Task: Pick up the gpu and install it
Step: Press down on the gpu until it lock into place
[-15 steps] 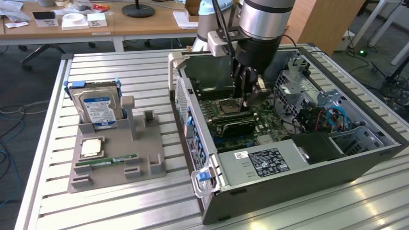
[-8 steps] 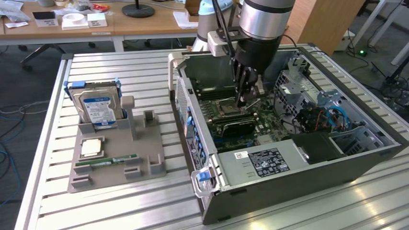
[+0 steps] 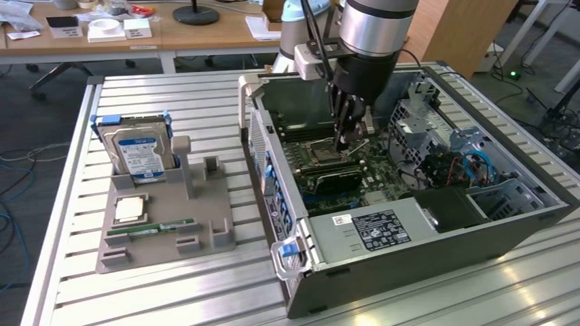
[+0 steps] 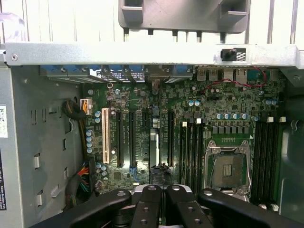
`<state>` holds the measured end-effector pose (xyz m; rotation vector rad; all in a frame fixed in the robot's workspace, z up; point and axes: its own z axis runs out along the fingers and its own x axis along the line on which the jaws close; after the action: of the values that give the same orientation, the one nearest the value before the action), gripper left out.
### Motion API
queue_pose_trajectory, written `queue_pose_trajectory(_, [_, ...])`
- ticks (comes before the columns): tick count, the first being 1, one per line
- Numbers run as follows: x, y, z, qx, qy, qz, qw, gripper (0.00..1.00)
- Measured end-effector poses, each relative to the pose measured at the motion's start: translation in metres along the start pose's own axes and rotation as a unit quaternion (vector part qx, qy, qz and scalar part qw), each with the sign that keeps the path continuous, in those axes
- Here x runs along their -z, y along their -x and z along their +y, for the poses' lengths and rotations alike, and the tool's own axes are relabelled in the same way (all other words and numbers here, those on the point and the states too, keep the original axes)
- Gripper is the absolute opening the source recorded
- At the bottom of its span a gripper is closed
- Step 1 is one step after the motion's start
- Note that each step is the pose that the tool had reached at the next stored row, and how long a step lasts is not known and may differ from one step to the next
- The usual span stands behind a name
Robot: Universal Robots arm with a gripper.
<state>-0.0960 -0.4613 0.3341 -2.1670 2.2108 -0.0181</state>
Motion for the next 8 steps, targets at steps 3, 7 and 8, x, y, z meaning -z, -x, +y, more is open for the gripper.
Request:
queue_pose_trajectory(3, [0.0,0.0,0.0,0.0,0.0,0.0,1.0,0.11])
queue_pose_trajectory(7, [-0.0046,-0.0001,0.0002,0.0,0.0,-0.0002,1.0,0.11])
queue_pose_trajectory(8, [-0.0065,-0.0002,0.0003,0.0,0.0,-0.0002,1.0,0.11])
